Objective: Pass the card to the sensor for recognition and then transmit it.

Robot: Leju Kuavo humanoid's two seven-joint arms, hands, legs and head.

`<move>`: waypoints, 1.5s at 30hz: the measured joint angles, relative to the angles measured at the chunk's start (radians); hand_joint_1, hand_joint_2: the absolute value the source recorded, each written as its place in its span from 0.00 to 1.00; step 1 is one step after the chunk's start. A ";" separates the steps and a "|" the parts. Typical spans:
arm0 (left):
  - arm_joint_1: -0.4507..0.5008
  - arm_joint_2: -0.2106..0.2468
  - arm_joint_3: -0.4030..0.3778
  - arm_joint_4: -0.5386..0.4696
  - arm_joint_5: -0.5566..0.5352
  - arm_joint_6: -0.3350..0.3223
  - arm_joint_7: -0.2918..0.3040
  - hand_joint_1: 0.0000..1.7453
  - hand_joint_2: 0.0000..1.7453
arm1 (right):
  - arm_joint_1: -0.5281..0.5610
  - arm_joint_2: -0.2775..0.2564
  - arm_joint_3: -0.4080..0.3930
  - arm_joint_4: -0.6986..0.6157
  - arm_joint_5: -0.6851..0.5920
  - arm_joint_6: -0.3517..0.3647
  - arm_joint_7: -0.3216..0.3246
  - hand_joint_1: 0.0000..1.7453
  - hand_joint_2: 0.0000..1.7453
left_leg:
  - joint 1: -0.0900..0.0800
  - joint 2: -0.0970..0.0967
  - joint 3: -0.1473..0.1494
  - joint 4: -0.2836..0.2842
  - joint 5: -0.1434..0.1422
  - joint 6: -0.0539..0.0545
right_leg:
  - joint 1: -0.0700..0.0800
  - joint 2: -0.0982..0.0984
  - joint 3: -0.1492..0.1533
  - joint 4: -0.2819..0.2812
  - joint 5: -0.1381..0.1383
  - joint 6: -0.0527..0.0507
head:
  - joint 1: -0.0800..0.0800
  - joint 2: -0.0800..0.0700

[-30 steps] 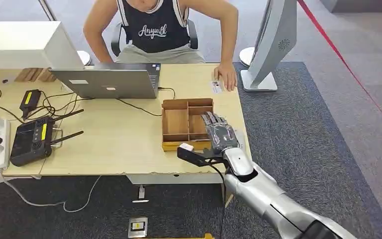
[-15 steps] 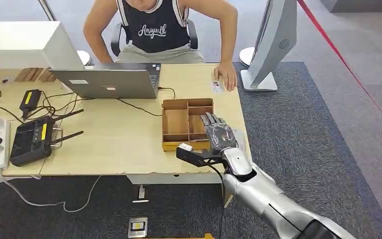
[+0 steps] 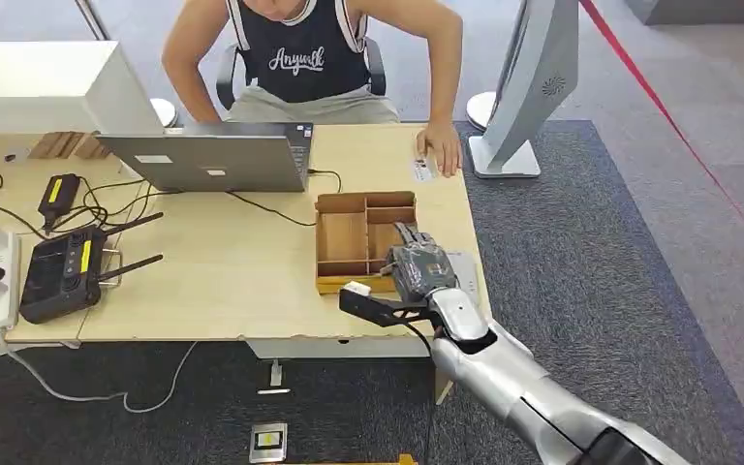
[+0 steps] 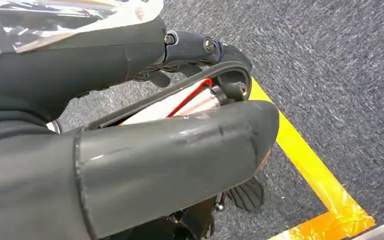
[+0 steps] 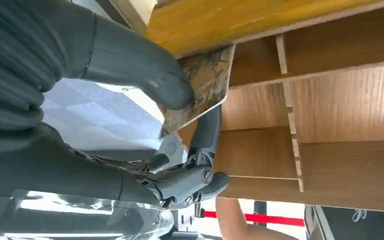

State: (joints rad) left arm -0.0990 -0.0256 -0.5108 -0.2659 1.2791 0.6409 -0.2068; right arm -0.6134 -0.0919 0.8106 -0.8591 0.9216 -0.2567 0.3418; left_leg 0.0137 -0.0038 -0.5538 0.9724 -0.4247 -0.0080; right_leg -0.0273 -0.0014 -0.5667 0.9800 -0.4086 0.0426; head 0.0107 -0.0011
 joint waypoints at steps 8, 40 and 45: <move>0.000 0.000 0.000 0.000 0.003 -0.001 0.006 0.00 0.00 | -0.003 0.004 0.000 0.000 -0.006 0.004 0.000 1.00 1.00 | 0.000 0.000 0.000 0.000 0.000 0.000 | 0.000 0.000 0.000 0.000 0.000 0.000 | 0.000 0.000; -0.004 0.002 0.000 0.000 0.050 0.012 -0.072 0.00 0.00 | -0.155 -0.068 -0.083 -0.178 0.047 -0.123 0.030 1.00 1.00 | 0.000 0.001 0.001 0.000 0.000 0.000 | 0.000 0.000 0.000 0.000 0.001 -0.001 | 0.000 0.000; -0.006 0.002 0.000 0.000 0.059 0.015 -0.082 0.00 0.00 | -0.187 -0.079 -0.103 -0.209 0.060 -0.136 0.032 1.00 1.00 | 0.000 0.001 0.001 0.000 0.000 0.000 | 0.000 0.000 0.000 0.000 0.001 -0.001 | 0.000 0.000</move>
State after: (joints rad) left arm -0.1046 -0.0240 -0.5108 -0.2655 1.3378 0.6561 -0.2891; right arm -0.7999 -0.1705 0.7076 -1.0677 0.9819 -0.3925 0.3738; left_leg 0.0135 -0.0029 -0.5532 0.9726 -0.4245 -0.0081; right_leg -0.0273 -0.0013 -0.5669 0.9802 -0.4078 0.0418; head 0.0107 -0.0011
